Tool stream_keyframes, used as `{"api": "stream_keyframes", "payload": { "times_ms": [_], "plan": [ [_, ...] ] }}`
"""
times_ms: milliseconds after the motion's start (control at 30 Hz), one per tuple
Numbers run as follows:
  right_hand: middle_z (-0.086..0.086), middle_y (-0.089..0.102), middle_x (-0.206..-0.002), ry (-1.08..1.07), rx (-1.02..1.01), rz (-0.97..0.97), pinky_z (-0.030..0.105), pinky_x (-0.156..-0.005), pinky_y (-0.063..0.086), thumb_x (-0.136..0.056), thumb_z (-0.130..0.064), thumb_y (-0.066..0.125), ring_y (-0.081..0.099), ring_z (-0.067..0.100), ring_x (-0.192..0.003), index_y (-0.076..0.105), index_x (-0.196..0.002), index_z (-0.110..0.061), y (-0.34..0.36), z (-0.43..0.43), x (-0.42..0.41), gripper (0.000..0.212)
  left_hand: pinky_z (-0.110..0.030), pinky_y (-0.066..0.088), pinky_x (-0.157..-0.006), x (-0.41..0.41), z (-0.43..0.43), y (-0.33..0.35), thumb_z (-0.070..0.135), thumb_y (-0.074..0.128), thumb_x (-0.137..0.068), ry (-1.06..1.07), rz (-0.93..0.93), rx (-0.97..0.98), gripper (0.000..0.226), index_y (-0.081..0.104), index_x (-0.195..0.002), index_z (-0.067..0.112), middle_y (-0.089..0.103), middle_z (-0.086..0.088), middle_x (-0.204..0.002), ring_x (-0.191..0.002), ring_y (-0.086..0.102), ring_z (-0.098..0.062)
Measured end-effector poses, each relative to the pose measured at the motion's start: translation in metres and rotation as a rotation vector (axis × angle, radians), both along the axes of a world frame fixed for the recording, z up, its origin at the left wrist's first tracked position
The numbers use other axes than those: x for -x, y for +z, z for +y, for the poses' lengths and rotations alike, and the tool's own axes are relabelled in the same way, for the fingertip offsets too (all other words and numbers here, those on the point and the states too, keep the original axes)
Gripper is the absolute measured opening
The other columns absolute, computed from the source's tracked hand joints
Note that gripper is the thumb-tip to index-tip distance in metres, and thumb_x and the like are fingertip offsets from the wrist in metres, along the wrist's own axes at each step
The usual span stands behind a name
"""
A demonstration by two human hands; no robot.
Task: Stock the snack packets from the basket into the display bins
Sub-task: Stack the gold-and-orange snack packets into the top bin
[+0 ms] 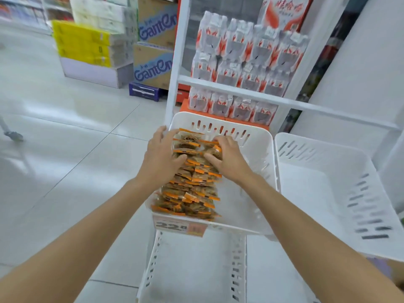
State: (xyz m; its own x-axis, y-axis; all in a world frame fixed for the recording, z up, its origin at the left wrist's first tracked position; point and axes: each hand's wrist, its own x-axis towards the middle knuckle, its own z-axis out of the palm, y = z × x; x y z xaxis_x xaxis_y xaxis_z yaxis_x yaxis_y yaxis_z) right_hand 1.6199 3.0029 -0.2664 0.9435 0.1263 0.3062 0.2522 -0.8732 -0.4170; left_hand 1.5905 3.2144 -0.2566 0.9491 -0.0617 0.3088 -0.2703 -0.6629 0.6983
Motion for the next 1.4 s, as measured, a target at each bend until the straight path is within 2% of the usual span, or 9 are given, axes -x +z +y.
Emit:
{"api": "stream_keyframes", "payload": {
  "times_ms": [100, 233, 367, 467, 667, 833, 967, 1167, 1400],
  "plan": [
    [-0.002, 0.028, -0.153, 0.049, -0.277, 0.270, 0.041, -0.114, 0.023, -0.088, -0.059, 0.043, 0.021, 0.019, -0.142, 0.039, -0.144, -0.026, 0.012, 0.000, 0.003, 0.065, -0.044, 0.024, -0.118, -0.001, 0.002, -0.002, 0.025, 0.069, -0.090, -0.007, -0.009, 0.046, 0.064, 0.038, -0.146, 0.026, 0.014, 0.000, -0.161, -0.146, 0.018, -0.025],
    [-0.010, -0.010, -0.164, 0.103, -0.237, 0.493, 0.048, -0.120, 0.005, -0.096, -0.062, 0.038, -0.009, 0.016, -0.151, 0.008, -0.155, -0.041, 0.014, -0.007, 0.017, 0.069, -0.042, 0.024, -0.118, 0.000, 0.002, -0.002, 0.024, 0.068, -0.090, -0.008, -0.015, 0.067, 0.063, 0.039, -0.145, 0.025, 0.017, -0.001, -0.160, -0.146, 0.021, -0.024],
    [0.003, 0.021, -0.156, -0.007, -0.174, 0.182, 0.037, -0.114, 0.024, -0.091, -0.051, 0.062, 0.018, 0.024, -0.145, 0.037, -0.146, -0.027, 0.011, 0.013, 0.009, 0.065, -0.041, 0.023, -0.117, 0.002, 0.001, 0.001, 0.025, 0.068, -0.091, 0.005, -0.017, 0.056, 0.062, 0.038, -0.145, 0.025, 0.017, 0.000, -0.161, -0.146, 0.020, -0.023],
    [0.001, 0.031, -0.145, -0.068, -0.255, 0.081, 0.025, -0.101, 0.030, -0.078, -0.057, 0.073, 0.031, 0.018, -0.135, 0.043, -0.139, -0.025, 0.011, 0.022, 0.006, 0.075, -0.041, 0.023, -0.117, 0.005, 0.001, 0.002, 0.025, 0.067, -0.091, 0.013, -0.004, 0.062, 0.061, 0.038, -0.145, 0.025, 0.018, 0.000, -0.160, -0.146, 0.020, -0.022],
    [-0.003, 0.028, -0.154, 0.080, -0.314, 0.303, 0.025, -0.104, 0.027, -0.081, -0.045, 0.076, 0.031, 0.015, -0.139, 0.034, -0.147, -0.030, 0.012, -0.006, 0.021, 0.079, -0.040, 0.024, -0.117, 0.005, 0.001, 0.000, 0.025, 0.068, -0.090, 0.010, -0.008, 0.073, 0.059, 0.041, -0.143, 0.025, 0.022, 0.000, -0.159, -0.145, 0.024, -0.022],
    [0.000, 0.035, -0.149, 0.020, -0.294, 0.162, 0.020, -0.102, 0.028, -0.078, -0.036, 0.081, 0.036, 0.014, -0.135, 0.042, -0.141, -0.025, 0.012, 0.010, 0.013, 0.075, -0.041, 0.027, -0.116, 0.007, 0.002, 0.002, 0.024, 0.067, -0.091, 0.012, -0.013, 0.059, 0.056, 0.043, -0.142, 0.026, 0.026, 0.000, -0.157, -0.143, 0.026, -0.023],
    [-0.003, 0.031, -0.153, 0.078, -0.362, 0.262, 0.033, -0.115, 0.029, -0.074, -0.047, 0.082, 0.031, 0.014, -0.139, 0.037, -0.146, -0.031, 0.011, -0.001, 0.012, 0.086, -0.042, 0.032, -0.116, 0.009, 0.001, 0.003, 0.021, 0.066, -0.091, 0.006, -0.013, 0.073, 0.051, 0.047, -0.139, 0.025, 0.030, 0.000, -0.154, -0.140, 0.031, -0.022],
    [-0.001, 0.029, -0.153, 0.071, -0.348, 0.258, 0.023, -0.104, 0.027, -0.077, -0.040, 0.081, 0.030, 0.015, -0.139, 0.035, -0.147, -0.028, 0.005, 0.006, 0.014, 0.084, -0.021, 0.032, -0.099, 0.012, 0.001, 0.005, 0.019, 0.066, -0.092, -0.002, -0.027, 0.084, 0.049, 0.049, -0.137, 0.023, 0.034, 0.003, -0.150, -0.130, 0.041, -0.015],
    [-0.005, 0.035, -0.153, 0.100, -0.407, 0.340, 0.027, -0.103, 0.034, -0.079, -0.030, 0.081, 0.035, 0.016, -0.138, 0.040, -0.146, -0.031, 0.009, -0.006, 0.013, 0.079, -0.020, 0.031, -0.097, 0.012, 0.000, 0.006, 0.019, 0.066, -0.092, 0.006, -0.024, 0.101, 0.049, 0.048, -0.138, 0.023, 0.035, 0.003, -0.149, -0.127, 0.043, -0.014]
  ]
}}
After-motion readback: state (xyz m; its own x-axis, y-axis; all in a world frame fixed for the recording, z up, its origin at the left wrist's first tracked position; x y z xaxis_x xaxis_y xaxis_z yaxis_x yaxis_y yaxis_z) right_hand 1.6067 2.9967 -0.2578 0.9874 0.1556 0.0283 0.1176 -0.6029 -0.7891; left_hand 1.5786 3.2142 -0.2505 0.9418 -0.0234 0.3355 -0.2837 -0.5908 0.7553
